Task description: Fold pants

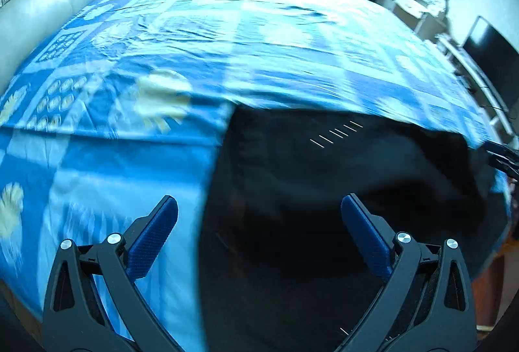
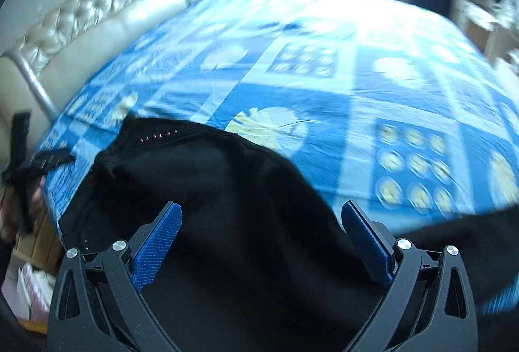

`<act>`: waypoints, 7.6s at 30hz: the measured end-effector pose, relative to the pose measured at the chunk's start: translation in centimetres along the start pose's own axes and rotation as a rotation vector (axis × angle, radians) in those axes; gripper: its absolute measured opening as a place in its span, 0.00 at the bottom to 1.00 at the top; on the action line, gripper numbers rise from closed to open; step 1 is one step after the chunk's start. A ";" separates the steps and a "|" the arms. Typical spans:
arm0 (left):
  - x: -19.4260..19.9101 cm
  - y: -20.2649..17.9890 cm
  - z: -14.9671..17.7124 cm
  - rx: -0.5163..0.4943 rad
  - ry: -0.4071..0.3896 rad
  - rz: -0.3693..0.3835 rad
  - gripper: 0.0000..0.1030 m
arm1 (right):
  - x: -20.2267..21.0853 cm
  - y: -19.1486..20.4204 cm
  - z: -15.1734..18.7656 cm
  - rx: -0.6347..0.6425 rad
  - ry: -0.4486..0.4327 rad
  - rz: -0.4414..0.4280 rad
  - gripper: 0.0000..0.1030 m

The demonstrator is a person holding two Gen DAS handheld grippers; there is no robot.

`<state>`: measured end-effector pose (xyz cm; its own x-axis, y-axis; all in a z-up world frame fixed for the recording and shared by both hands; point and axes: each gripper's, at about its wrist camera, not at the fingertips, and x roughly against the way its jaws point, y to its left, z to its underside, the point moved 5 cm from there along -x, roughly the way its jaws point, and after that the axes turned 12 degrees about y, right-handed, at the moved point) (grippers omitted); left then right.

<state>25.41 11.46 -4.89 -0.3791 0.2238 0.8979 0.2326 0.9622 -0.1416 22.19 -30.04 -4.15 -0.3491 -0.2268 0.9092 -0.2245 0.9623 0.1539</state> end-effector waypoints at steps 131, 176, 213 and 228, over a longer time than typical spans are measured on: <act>2.6 0.9 19.3 0.266 0.118 0.225 0.12 | 1.0 3.1 26.9 -0.719 0.054 -0.559 0.24; 0.6 -8.6 17.7 0.133 0.143 0.032 0.71 | 14.7 -30.6 39.9 -1.163 -0.375 -0.247 0.05; 0.2 -9.1 17.7 0.173 0.120 0.017 0.82 | 20.6 -32.8 35.6 -1.098 -0.552 -0.243 0.06; 0.0 -9.1 17.5 0.168 0.127 -0.002 0.83 | 17.8 -32.9 43.4 -1.109 -0.371 -0.067 0.14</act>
<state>7.60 5.41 -10.93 -0.2608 0.2109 0.9421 0.0753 0.9773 -0.1979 -16.11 -72.29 -9.80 -0.6516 -0.1360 0.7462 0.6002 0.5091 0.6169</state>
